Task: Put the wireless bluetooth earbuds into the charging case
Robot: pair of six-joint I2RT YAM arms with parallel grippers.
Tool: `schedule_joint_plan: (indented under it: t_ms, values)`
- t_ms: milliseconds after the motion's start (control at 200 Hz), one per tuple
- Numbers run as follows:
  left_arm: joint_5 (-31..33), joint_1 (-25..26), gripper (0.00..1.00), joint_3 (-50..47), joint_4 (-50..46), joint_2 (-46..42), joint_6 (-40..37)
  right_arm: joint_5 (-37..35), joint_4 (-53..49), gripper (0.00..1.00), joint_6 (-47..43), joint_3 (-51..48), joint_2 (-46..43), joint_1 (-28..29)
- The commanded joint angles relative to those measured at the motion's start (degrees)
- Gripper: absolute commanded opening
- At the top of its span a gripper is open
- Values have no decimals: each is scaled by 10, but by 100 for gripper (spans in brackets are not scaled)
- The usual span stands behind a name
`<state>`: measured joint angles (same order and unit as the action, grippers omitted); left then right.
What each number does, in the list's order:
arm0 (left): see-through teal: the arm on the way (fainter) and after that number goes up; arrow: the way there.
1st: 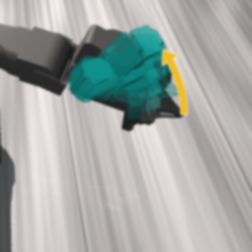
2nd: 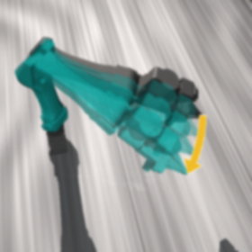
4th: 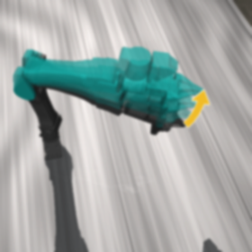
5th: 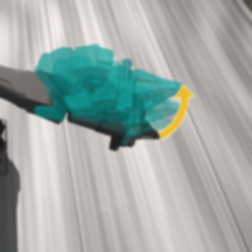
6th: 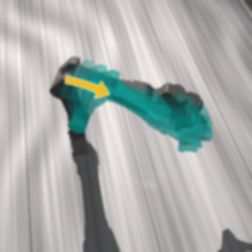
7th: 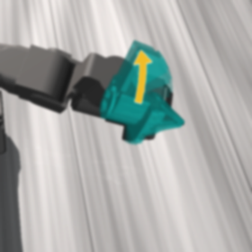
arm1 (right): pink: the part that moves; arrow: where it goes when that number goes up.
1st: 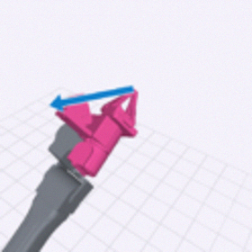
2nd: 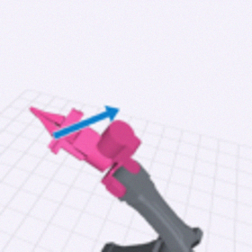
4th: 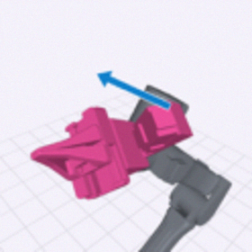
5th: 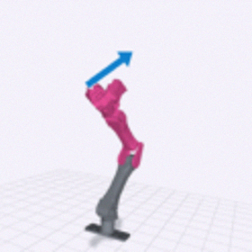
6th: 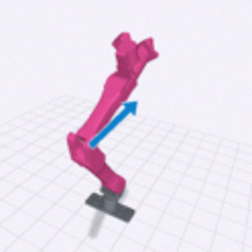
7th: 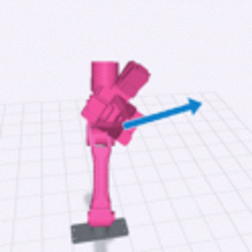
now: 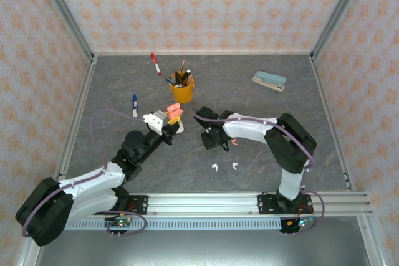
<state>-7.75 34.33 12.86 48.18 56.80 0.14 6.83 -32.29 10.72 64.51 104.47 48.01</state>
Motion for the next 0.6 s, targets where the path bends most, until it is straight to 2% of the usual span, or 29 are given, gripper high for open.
schedule_joint_plan:
  t_ms: [0, 265, 395, 596]
  values:
    - [-8, -7, 0, 8, 10, 2, 6, -7, -10, 37, 5, -1, 19, 7]
    - [-8, -7, 0, 12, 9, 8, 9, -8, -15, 35, 5, -2, 15, 7]
    - [-9, -7, 0, 15, 9, 11, 10, -8, -17, 30, 4, -3, 13, 6]
    - [-9, -7, 0, 17, 9, 15, 10, -9, -16, 28, 6, -6, 0, 7]
